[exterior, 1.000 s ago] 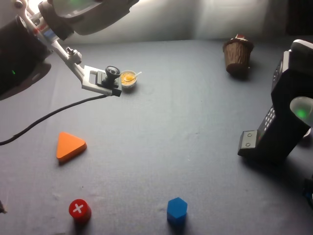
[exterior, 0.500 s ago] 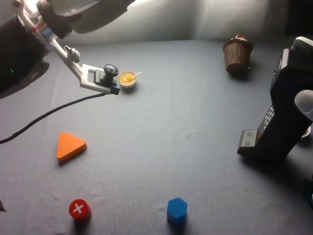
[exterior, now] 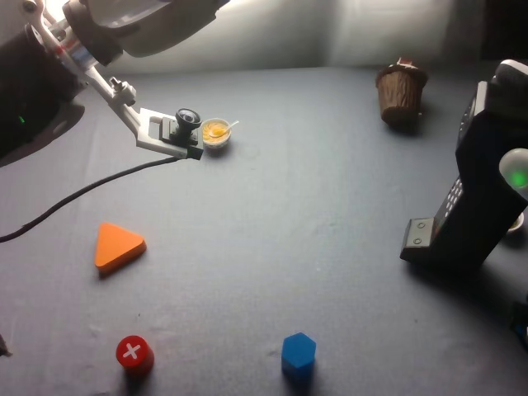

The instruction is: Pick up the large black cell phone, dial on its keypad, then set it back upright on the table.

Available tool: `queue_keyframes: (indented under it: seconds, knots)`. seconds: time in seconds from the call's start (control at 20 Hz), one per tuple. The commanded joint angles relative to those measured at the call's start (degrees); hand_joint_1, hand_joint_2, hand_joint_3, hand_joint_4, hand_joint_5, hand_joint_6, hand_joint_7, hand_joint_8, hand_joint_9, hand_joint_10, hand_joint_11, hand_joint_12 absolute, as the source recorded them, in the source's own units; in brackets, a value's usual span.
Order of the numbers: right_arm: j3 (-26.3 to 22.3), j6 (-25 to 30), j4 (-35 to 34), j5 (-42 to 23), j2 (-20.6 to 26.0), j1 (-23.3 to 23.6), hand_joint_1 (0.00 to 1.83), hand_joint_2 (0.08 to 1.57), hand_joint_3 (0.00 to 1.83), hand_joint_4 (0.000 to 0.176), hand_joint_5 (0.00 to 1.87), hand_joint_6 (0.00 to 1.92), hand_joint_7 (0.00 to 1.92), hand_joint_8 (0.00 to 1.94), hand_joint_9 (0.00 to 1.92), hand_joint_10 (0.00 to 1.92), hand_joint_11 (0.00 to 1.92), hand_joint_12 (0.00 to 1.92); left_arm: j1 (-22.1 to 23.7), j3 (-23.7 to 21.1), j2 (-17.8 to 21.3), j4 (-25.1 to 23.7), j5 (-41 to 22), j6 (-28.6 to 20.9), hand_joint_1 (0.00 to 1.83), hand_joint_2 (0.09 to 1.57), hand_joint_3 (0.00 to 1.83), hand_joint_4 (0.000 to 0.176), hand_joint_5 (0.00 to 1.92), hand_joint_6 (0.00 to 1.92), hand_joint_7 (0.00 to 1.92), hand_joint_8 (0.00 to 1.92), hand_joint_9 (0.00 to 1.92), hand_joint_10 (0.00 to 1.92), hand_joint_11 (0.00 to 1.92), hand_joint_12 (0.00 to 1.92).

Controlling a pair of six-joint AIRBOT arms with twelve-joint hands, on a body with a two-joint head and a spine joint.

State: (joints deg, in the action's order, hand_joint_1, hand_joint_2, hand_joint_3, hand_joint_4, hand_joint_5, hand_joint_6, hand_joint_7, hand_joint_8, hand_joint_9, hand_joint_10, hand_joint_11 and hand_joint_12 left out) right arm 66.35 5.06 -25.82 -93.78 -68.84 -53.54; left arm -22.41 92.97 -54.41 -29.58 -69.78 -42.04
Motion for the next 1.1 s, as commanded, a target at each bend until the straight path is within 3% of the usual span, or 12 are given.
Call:
queue_keyframes:
  seconds: [0.0, 0.05, 0.15, 0.3, 0.7, 0.8, 1.05]
  knots:
    - [0.16, 0.61, 0.89, -7.22, 0.44, -0.24, 0.74, 1.1, 0.0, 0.0, 0.46, 0.0, 0.44, 0.0, 0.47, 0.0, 0.16, 1.06, 1.36, 0.17, 0.05, 4.0, -5.07, -0.35, 0.0, 1.19, 0.0, 0.026, 0.12, 0.0, 0.11, 0.0, 0.1, 0.0, 0.0, 0.21]
    - [0.15, 0.61, 0.89, -7.22, 0.44, -0.24, 0.64, 1.11, 0.0, 0.0, 0.38, 0.0, 0.37, 0.0, 0.39, 0.0, 0.04, 1.1, 1.36, 0.17, 0.05, 4.0, -5.07, -0.35, 0.0, 1.19, 0.0, 0.021, 0.11, 0.0, 0.1, 0.0, 0.09, 0.0, 0.0, 0.19]
    - [0.11, 0.61, 0.89, -7.23, 0.44, -0.26, 0.62, 1.1, 0.0, 0.0, 0.36, 0.0, 0.35, 0.0, 0.36, 0.0, 0.0, 1.08, 1.37, 0.18, 0.04, 4.0, -5.07, -0.35, 0.0, 1.2, 0.0, 0.019, 0.11, 0.0, 0.1, 0.0, 0.09, 0.0, 0.0, 0.17]
    - [-0.31, 0.61, 1.28, -7.24, 0.44, -0.42, 0.56, 1.08, 0.0, 0.0, 0.3, 0.0, 0.28, 0.0, 0.28, 0.0, 0.0, 0.93, 1.39, -0.01, 0.03, 4.0, -4.99, -0.35, 0.0, 1.2, 0.0, 0.018, 0.14, 0.01, 0.11, 0.0, 0.11, 0.0, 0.0, 0.22]
    - [-0.28, 0.57, 1.3, -7.25, 0.44, -0.47, 0.53, 1.05, 0.0, 0.0, 0.24, 0.0, 0.2, 0.0, 0.21, 0.0, 0.0, 0.75, 1.24, -0.22, 0.03, 3.96, -4.98, -0.35, 0.0, 1.2, 0.0, 0.019, 0.12, 0.0, 0.11, 0.01, 0.09, 0.0, 0.0, 0.18]
    - [-0.29, 0.56, 1.3, -7.25, 0.44, -0.47, 0.52, 1.02, 0.0, 0.0, 0.2, 0.0, 0.18, 0.0, 0.18, 0.0, 0.0, 0.7, 1.2, -0.38, 0.01, 4.0, -4.99, -0.37, 0.0, 1.2, 0.0, 0.019, 0.14, 0.0, 0.13, 0.01, 0.11, 0.0, 0.0, 0.25]
    - [-1.22, -0.12, 1.65, -7.25, 0.73, -0.49, 0.37, 0.89, 0.0, 0.0, 0.0, 0.0, 0.01, 0.0, 0.02, 0.0, 0.0, 0.31, 1.28, -0.57, -0.01, 4.0, -4.99, -0.39, 0.0, 1.2, 0.0, 0.013, 0.15, 0.0, 0.13, 0.01, 0.11, 0.0, 0.0, 0.21]
